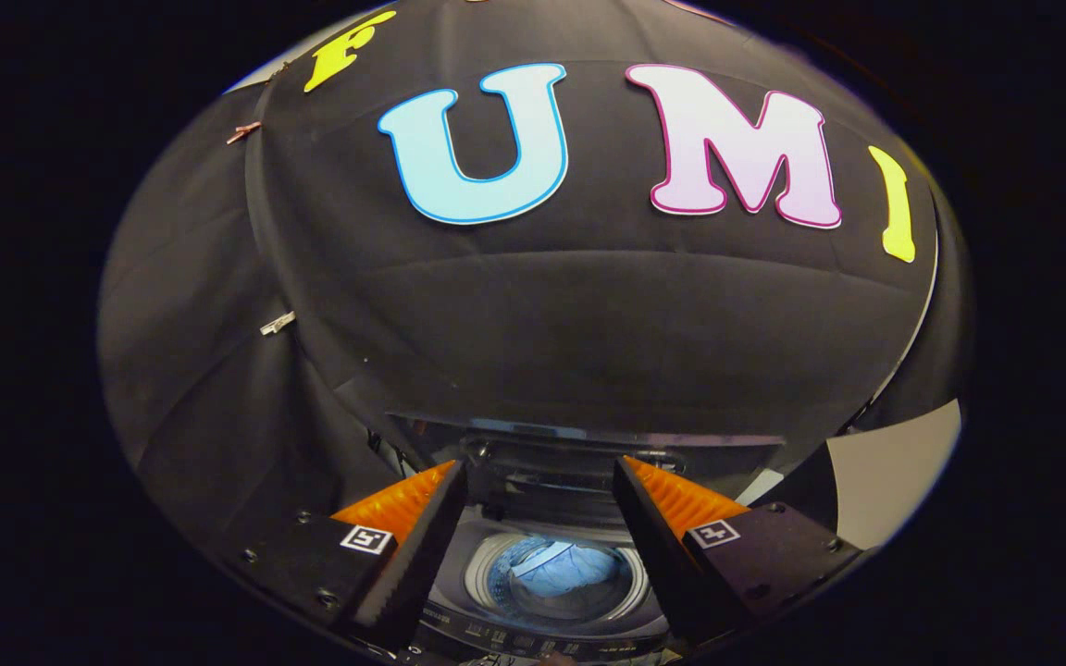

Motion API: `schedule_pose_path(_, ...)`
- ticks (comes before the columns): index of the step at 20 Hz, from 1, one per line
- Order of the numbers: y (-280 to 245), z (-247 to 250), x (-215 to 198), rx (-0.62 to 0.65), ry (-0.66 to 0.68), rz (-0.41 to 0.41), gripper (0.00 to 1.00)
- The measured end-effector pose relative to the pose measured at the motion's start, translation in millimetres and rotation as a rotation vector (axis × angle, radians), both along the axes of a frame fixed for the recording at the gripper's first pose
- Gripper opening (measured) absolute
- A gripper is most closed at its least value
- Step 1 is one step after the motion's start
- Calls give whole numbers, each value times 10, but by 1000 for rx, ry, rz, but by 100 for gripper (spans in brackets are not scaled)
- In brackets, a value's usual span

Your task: Put the clothes into the washing machine and then close the washing machine lid.

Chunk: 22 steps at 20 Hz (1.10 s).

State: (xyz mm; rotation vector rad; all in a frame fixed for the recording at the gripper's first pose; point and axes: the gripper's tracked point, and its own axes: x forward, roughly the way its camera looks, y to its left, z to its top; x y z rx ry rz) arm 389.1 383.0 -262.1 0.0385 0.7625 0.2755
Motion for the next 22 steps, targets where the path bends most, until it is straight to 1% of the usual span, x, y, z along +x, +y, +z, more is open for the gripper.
schedule_pose_path(5, 8, -185, 354, -29, 17, -16, 100)
schedule_pose_path(9, -3, -372, 533, -31, 51, -34, 100)
schedule_pose_path(19, -11, -534, 673, -52, 60, -35, 100)
schedule_pose_path(22, -9, -598, 708, -19, 78, -41, 100)
